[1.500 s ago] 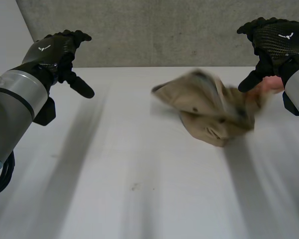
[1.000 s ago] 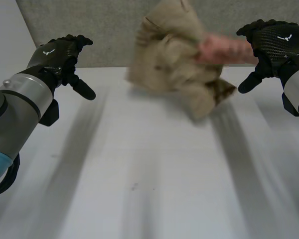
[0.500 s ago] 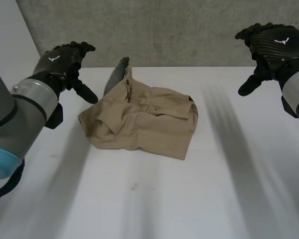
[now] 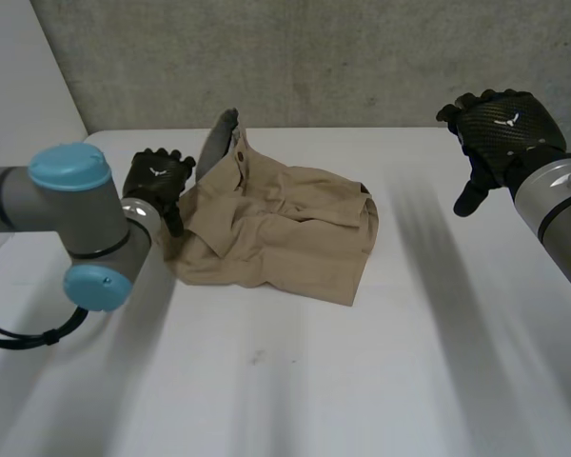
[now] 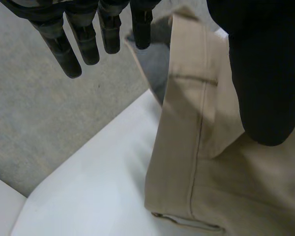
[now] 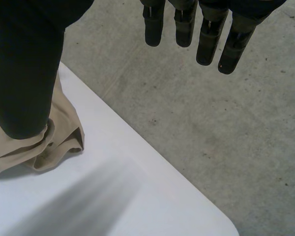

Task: Fold the shorts.

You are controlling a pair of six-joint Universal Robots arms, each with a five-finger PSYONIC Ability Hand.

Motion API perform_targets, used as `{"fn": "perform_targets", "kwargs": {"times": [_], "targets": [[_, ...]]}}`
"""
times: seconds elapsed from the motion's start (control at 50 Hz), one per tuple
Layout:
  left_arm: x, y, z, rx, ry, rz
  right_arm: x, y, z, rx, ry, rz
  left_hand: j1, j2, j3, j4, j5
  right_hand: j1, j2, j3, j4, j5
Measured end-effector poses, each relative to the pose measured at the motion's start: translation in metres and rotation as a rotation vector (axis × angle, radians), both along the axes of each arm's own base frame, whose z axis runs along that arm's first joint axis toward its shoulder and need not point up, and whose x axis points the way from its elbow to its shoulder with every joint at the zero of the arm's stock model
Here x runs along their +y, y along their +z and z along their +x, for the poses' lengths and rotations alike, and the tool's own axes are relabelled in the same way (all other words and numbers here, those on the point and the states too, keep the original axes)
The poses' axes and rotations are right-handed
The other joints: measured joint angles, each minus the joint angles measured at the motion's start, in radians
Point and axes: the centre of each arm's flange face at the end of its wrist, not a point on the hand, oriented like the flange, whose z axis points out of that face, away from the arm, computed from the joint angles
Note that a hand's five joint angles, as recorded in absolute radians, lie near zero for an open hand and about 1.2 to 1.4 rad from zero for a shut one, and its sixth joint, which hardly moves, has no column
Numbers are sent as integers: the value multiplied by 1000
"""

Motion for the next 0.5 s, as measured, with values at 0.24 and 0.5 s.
{"fn": "perform_targets", "kwargs": {"times": [0.24,0.5], "targets": [[-33,-30,-2,-65,8,-24,0,-4,0,3,-3,9,940,880,867,881,858,0,0,0,0,0],[-61,80,25,29,167,-356,-1,-1,0,1,-4,1,949,985,968,977,913,0,0,0,0,0]]}}
